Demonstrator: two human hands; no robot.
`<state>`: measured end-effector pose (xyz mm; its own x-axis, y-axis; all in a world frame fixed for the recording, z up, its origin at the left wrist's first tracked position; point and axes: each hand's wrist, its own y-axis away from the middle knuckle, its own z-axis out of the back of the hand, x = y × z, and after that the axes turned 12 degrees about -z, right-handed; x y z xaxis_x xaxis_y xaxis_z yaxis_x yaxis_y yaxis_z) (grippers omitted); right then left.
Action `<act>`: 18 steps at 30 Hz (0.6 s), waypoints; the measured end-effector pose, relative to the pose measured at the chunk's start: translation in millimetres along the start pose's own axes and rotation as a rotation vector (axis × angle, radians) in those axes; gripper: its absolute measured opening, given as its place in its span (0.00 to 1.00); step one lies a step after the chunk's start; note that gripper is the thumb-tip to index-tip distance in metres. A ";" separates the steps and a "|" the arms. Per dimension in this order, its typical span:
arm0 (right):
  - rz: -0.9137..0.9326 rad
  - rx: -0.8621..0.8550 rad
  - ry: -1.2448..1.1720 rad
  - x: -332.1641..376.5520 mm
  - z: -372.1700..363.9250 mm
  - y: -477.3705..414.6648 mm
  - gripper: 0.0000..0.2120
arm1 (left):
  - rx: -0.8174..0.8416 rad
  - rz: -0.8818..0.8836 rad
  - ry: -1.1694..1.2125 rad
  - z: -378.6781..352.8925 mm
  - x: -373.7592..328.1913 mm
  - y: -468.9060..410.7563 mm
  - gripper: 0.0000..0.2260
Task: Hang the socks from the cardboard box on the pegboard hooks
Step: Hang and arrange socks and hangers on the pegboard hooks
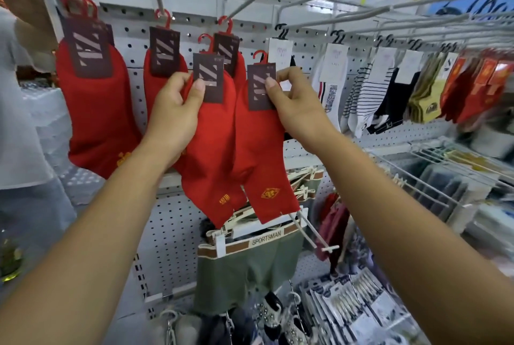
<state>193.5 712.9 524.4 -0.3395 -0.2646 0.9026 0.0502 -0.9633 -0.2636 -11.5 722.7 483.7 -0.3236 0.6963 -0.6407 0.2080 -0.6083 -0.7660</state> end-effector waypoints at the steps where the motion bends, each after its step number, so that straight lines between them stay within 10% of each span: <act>1: 0.004 -0.007 0.006 -1.4 -1.5 0.1 0.08 | -0.006 0.004 0.003 0.0 2.0 1.0 0.08; 18: -0.121 -0.044 0.031 -48.6 -11.8 8.2 0.09 | -0.046 0.017 -0.219 14.1 34.4 45.6 0.08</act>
<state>199.3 718.3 474.4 -0.3691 -0.1448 0.9181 -0.0337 -0.9851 -0.1689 -26.2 713.6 427.5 -0.5112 0.5835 -0.6311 0.2551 -0.5982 -0.7597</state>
